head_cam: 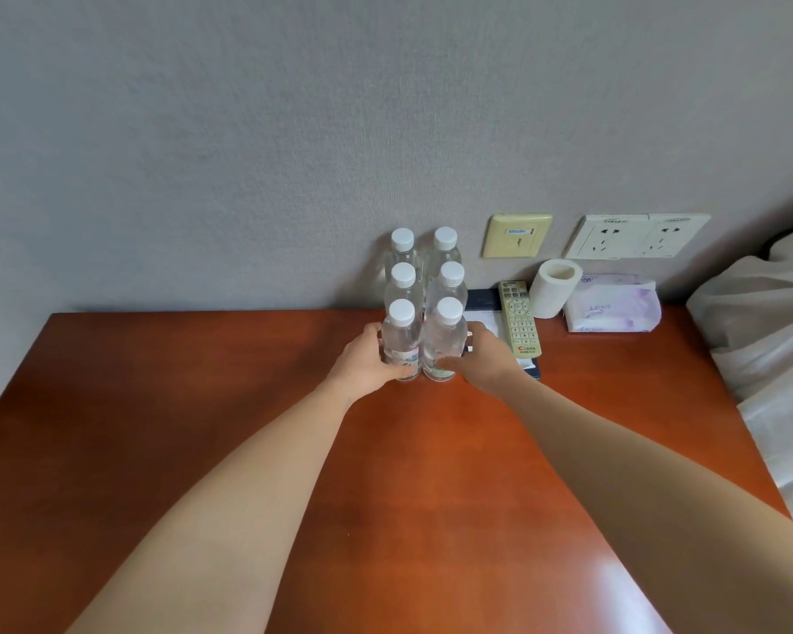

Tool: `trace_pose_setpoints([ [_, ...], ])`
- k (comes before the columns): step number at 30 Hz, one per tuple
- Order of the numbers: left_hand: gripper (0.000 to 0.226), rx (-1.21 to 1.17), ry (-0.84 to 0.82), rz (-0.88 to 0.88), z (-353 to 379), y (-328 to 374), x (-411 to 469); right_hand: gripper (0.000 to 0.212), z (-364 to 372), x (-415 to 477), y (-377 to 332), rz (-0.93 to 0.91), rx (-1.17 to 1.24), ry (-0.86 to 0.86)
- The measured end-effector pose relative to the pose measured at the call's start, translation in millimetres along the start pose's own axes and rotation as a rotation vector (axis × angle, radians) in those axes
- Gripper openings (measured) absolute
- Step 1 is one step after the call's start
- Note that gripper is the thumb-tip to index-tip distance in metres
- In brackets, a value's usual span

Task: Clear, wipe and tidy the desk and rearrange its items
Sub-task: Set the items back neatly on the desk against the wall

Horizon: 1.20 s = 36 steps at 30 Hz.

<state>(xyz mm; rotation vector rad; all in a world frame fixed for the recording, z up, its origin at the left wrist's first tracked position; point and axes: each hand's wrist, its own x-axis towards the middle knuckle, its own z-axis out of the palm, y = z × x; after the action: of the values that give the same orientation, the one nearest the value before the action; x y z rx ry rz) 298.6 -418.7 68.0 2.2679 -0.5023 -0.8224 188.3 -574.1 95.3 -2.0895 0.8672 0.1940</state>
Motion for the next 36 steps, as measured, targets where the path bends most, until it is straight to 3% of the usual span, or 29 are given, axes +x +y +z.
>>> trace_pose_setpoints([
  [6,0.084,0.217,-0.128,-0.089,4.7,6.3,-25.6,0.058,-8.1,-30.0,3.5,-0.004,-0.04,-0.044],
  [10,0.081,0.323,-0.114,-0.056,15.0,15.0,-44.9,0.049,-16.6,-56.4,24.6,-0.017,-0.094,-0.062],
  [14,0.062,0.478,-0.152,0.034,33.0,39.1,-72.0,0.047,-39.7,-91.9,53.9,-0.035,-0.285,-0.054],
  [19,0.053,0.815,-0.143,0.363,83.9,91.3,-109.3,0.04,-85.2,-151.0,110.6,-0.018,-0.567,0.0],
  [23,0.08,1.018,-0.157,0.697,148.2,144.0,-147.1,0.067,-133.2,-223.8,171.6,-0.034,-0.777,0.138],
  [28,0.118,1.211,-0.333,0.929,236.8,213.5,-208.5,0.112,-186.6,-328.4,249.9,0.137,-0.773,0.187],
  [36,0.108,1.234,-0.374,1.398,387.4,320.6,-335.2,0.112,-234.1,-511.0,369.2,0.446,-0.68,0.381],
])
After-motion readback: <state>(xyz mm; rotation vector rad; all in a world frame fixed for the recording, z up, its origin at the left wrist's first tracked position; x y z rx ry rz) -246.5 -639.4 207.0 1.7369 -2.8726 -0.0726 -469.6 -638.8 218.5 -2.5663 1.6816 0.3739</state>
